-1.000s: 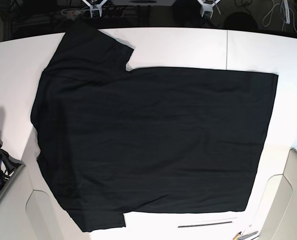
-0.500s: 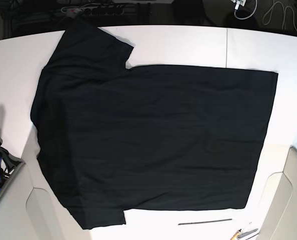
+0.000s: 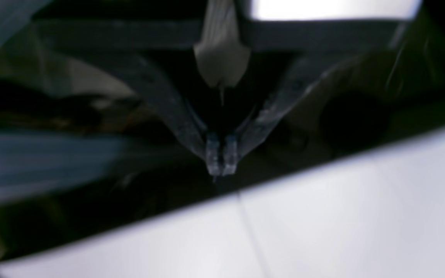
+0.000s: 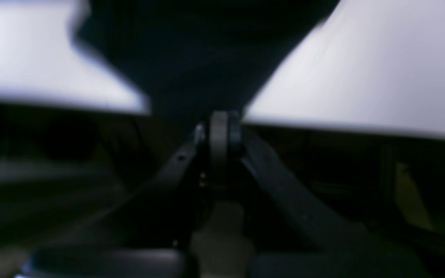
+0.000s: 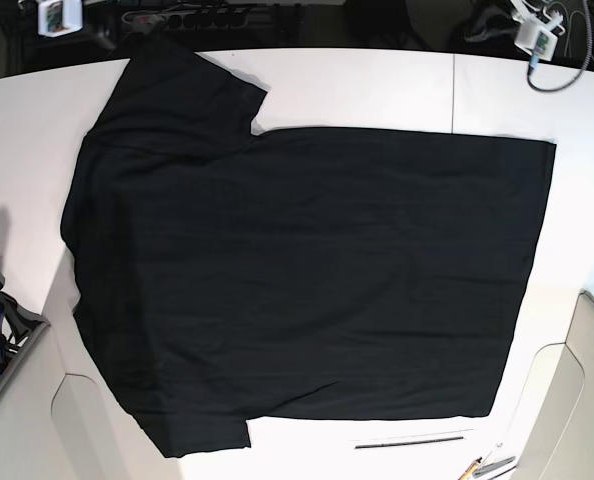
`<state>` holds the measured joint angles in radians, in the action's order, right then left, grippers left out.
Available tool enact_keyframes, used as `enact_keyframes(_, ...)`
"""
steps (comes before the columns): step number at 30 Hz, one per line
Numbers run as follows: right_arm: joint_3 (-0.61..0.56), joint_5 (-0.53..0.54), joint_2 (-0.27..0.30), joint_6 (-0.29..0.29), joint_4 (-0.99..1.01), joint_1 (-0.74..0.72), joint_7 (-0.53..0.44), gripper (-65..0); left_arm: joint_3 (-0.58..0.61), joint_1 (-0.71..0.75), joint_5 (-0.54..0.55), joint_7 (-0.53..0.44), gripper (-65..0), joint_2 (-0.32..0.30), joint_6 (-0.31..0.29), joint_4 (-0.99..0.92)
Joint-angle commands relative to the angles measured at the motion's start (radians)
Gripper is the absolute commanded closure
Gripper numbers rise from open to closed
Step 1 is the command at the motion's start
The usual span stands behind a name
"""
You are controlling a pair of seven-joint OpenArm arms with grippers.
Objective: Fold the T-shirt properly
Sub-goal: 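Grasp the black T-shirt's shoulder edges with both grippers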
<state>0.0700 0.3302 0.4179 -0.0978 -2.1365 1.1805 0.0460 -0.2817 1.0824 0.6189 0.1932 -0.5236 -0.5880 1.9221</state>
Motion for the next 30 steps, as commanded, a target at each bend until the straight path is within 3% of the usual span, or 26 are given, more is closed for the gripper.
enact_keyframes(1, 0.034, 0.034, -0.025, 0.001, -0.020, -0.004, -0.018, 0.0, -0.027, 0.009, 0.026, -0.012, 0.0, -0.005, -0.036, 0.027)
enact_keyframes(4, 0.132, 0.182, -0.130, 0.100, -0.013, -0.078, 0.024, 0.0, -0.085, -0.018, 0.059, -0.003, 0.0, 0.007, -0.110, 0.050)
enact_keyframes(9, 0.315, 0.476, -0.322, 0.305, 0.043, -0.226, 0.154, 0.0, -0.146, -0.075, 0.063, 0.005, 0.0, 0.043, -0.110, 0.050)
enact_keyframes(12, 0.429, 0.583, -0.388, 0.366, 0.105, -0.319, 0.219, 0.0, -0.164, -0.116, 0.081, 0.053, 0.0, 0.061, -0.110, 0.050)
enact_keyframes(15, 0.520, 0.587, -0.399, 0.367, 0.183, -0.398, 0.220, 0.0, -0.166, -0.152, 0.111, 0.100, 0.0, 0.061, -0.110, 0.050)
enact_keyframes(18, 0.589, 0.498, -0.399, 0.363, 0.243, -0.470, 0.220, 0.0, -0.166, -0.176, 0.124, 0.103, 0.0, 0.060, -0.110, 0.050)
enact_keyframes(21, 0.616, 0.435, -0.399, 0.363, 0.269, -0.530, 0.221, -0.5, -0.166, -0.204, 0.125, 0.104, -12.9, 0.060, -0.110, 0.050)
enact_keyframes(24, 0.610, 0.391, -0.399, 0.364, 0.269, -0.581, 0.225, -17.6, -0.166, -0.229, 0.125, 0.108, -23.3, 0.060, -0.110, 0.050)
enact_keyframes(28, 0.603, 0.308, -0.399, 0.364, 0.270, -0.642, 0.268, -24.1, -0.166, -0.249, 0.124, 0.144, -23.9, 0.060, -0.110, 0.050)
enact_keyframes(30, 0.604, 0.301, -0.399, 0.363, 0.282, -0.670, 0.293, -30.5, -0.166, -0.251, 0.124, 0.149, -23.9, 0.060, -0.110, 0.050)
